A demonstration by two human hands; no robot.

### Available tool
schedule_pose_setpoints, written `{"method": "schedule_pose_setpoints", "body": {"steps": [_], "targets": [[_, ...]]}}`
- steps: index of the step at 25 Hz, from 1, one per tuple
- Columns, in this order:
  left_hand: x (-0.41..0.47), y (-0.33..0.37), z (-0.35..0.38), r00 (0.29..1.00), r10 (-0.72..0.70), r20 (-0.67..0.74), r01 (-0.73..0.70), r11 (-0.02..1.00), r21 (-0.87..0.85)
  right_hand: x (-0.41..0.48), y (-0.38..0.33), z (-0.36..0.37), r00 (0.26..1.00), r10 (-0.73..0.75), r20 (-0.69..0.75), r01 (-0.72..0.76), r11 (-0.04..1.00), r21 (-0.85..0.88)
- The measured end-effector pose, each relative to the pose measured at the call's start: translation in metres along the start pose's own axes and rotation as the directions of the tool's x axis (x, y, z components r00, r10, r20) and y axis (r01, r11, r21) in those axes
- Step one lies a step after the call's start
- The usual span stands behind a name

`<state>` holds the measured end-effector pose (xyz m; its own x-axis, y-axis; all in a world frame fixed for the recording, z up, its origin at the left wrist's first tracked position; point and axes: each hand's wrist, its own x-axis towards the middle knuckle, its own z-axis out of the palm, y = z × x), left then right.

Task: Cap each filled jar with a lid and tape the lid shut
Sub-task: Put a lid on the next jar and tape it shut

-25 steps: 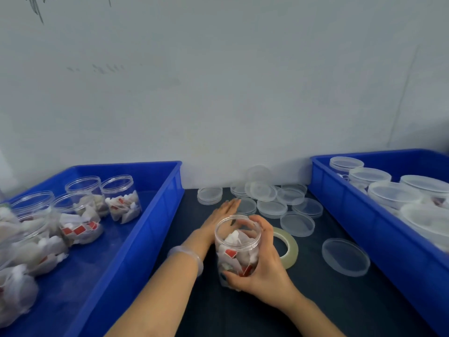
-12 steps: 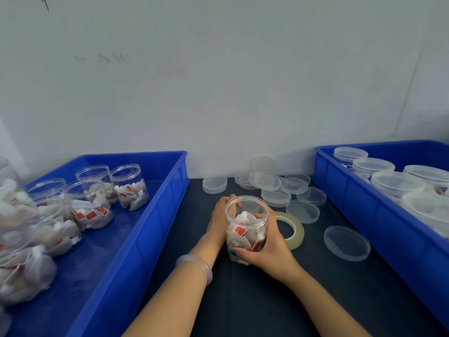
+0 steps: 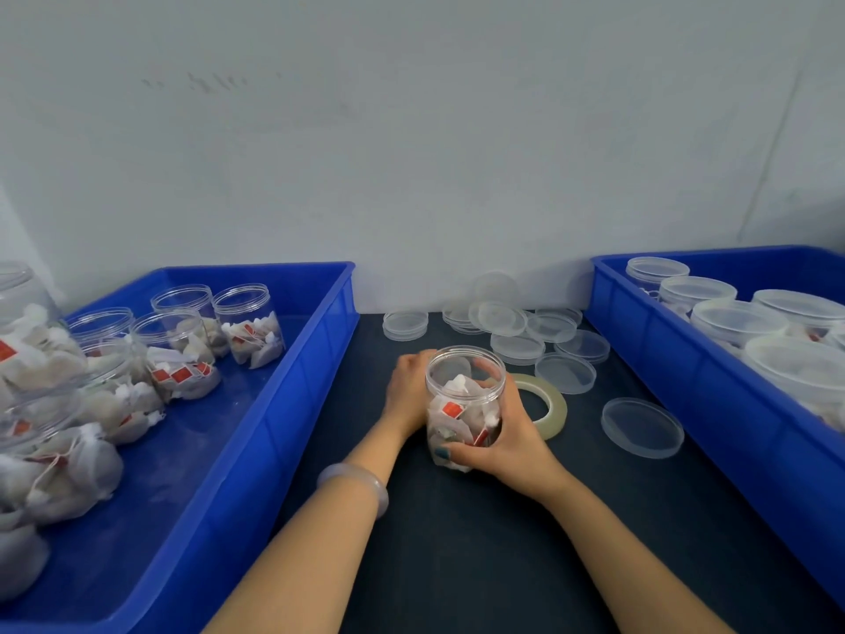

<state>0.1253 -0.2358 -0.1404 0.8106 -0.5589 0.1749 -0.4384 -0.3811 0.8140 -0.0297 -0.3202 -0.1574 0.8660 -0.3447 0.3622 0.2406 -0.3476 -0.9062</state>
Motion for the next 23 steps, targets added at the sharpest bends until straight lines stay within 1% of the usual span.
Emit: {"method": "schedule_pose_setpoints", "body": {"steps": [1,2,3,4,5,6,7,8,9,10,11,12,14,16,18,19,21,22,23], "targets": [[-0.005,0.001,-0.006,0.998,-0.055,-0.030,0.048,0.978,-0.202,0.000,0.000,0.000,1.000,0.008,0.003,-0.008,1.000,-0.002],[-0.010,0.003,-0.013,0.990,-0.136,-0.040,0.101,0.879,-0.467,0.000,0.000,0.000,1.000,0.017,0.003,-0.017,1.000,-0.002],[-0.015,0.003,-0.019,0.985,-0.174,-0.012,0.119,0.717,-0.687,0.000,0.001,0.000,1.000,0.024,0.001,-0.024,1.000,-0.003],[-0.020,0.005,-0.026,0.988,-0.151,-0.014,0.079,0.591,-0.803,-0.001,0.001,0.000,1.000,0.027,-0.004,-0.027,1.000,-0.002],[-0.028,0.009,-0.033,0.998,-0.057,-0.037,0.002,0.567,-0.824,-0.001,0.001,0.001,1.000,0.030,-0.008,-0.030,1.000,-0.003],[-0.037,0.016,-0.039,0.996,0.076,-0.052,-0.088,0.621,-0.779,-0.002,0.001,0.002,0.999,0.035,-0.014,-0.035,0.999,-0.003],[-0.044,0.025,-0.042,0.972,0.230,-0.044,-0.200,0.716,-0.669,-0.002,0.000,0.003,0.999,0.044,-0.022,-0.044,0.999,0.001],[-0.052,0.035,-0.043,0.928,0.373,-0.014,-0.328,0.796,-0.509,-0.003,0.000,0.003,0.998,0.056,-0.035,-0.056,0.998,0.013],[-0.058,0.042,-0.042,0.877,0.481,0.015,-0.449,0.829,-0.334,-0.004,0.000,0.004,0.997,0.061,-0.045,-0.060,0.998,0.022],[-0.062,0.046,-0.040,0.845,0.535,0.028,-0.523,0.834,-0.175,-0.004,-0.001,0.004,0.997,0.053,-0.055,-0.052,0.998,0.019],[-0.066,0.049,-0.037,0.837,0.547,0.024,-0.545,0.837,-0.055,-0.004,-0.002,0.005,0.997,0.043,-0.061,-0.042,0.999,0.009],[-0.069,0.051,-0.036,0.843,0.538,0.017,-0.538,0.842,0.038,-0.005,-0.003,0.005,0.997,0.037,-0.064,-0.037,0.999,0.002],[-0.072,0.051,-0.037,0.859,0.511,0.007,-0.506,0.848,0.155,-0.005,-0.004,0.007,0.997,0.027,-0.076,-0.028,1.000,-0.003],[-0.075,0.051,-0.039,0.898,0.441,-0.019,-0.430,0.884,0.186,-0.005,-0.005,0.009,0.997,0.029,-0.066,-0.030,0.999,-0.014],[-0.077,0.052,-0.035,0.927,0.370,-0.061,-0.358,0.922,0.150,-0.007,-0.007,0.013,0.999,0.014,-0.036,-0.016,0.998,-0.068],[-0.079,0.053,-0.032,0.940,0.333,-0.071,-0.325,0.940,0.102,-0.008,-0.010,0.013,0.999,0.001,-0.033,-0.004,0.996,-0.093],[-0.080,0.056,-0.032,0.964,0.258,-0.064,-0.263,0.962,-0.079,-0.009,-0.018,0.009,0.997,-0.038,-0.062,0.034,0.997,-0.065],[-0.079,0.057,-0.035,0.975,0.218,-0.035,-0.221,0.954,-0.202,-0.009,-0.021,0.006,0.996,-0.048,-0.076,0.046,0.999,-0.027],[-0.078,0.056,-0.040,0.982,0.189,0.021,-0.172,0.930,-0.324,-0.010,-0.026,0.003,0.996,-0.027,-0.081,0.030,0.999,0.028]]}}
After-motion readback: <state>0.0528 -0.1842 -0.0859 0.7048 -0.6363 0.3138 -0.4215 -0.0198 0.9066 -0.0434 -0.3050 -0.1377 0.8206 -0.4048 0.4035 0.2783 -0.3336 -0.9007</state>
